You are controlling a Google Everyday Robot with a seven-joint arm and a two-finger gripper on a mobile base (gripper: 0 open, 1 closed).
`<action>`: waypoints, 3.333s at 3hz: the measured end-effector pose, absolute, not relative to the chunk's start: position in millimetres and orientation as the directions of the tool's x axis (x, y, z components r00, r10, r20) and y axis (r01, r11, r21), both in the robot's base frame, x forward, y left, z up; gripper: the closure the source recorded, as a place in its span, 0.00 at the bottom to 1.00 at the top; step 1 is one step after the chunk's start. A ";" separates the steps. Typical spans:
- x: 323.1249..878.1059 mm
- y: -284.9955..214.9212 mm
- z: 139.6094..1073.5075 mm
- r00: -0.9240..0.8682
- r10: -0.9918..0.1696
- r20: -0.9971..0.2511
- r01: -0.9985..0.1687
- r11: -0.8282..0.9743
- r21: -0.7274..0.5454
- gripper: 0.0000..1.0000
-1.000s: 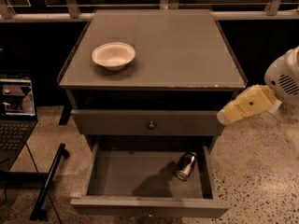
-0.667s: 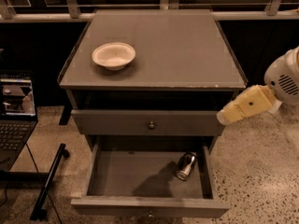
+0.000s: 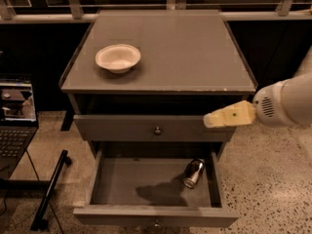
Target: Pick orange can from middle drawer and place on counter
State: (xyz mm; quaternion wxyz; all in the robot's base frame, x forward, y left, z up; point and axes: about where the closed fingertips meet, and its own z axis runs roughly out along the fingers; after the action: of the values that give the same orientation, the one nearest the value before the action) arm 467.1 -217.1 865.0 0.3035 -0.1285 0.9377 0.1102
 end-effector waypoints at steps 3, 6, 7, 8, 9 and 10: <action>497.7 -216.2 821.4 -0.798 0.105 -0.594 -0.091 0.953 0.290 0.00; 512.9 -204.3 710.0 -0.854 0.201 -0.480 -0.020 0.908 0.418 0.00; 509.6 -202.7 708.9 -0.856 0.200 -0.477 -0.018 0.910 0.415 0.00; 508.8 -197.4 681.9 -0.842 0.282 -0.460 0.031 0.877 0.480 0.00; 508.8 -189.9 649.4 -0.798 0.372 -0.475 0.051 0.825 0.562 0.00; 511.9 -178.6 621.6 -0.762 0.397 -0.511 -0.011 0.782 0.623 0.00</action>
Offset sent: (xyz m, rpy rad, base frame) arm 0.0197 0.0065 -0.0319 0.1189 0.0053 -0.1371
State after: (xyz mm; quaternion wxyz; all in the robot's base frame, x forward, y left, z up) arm 511.9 -178.6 621.6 0.3271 0.1091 0.8854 0.3116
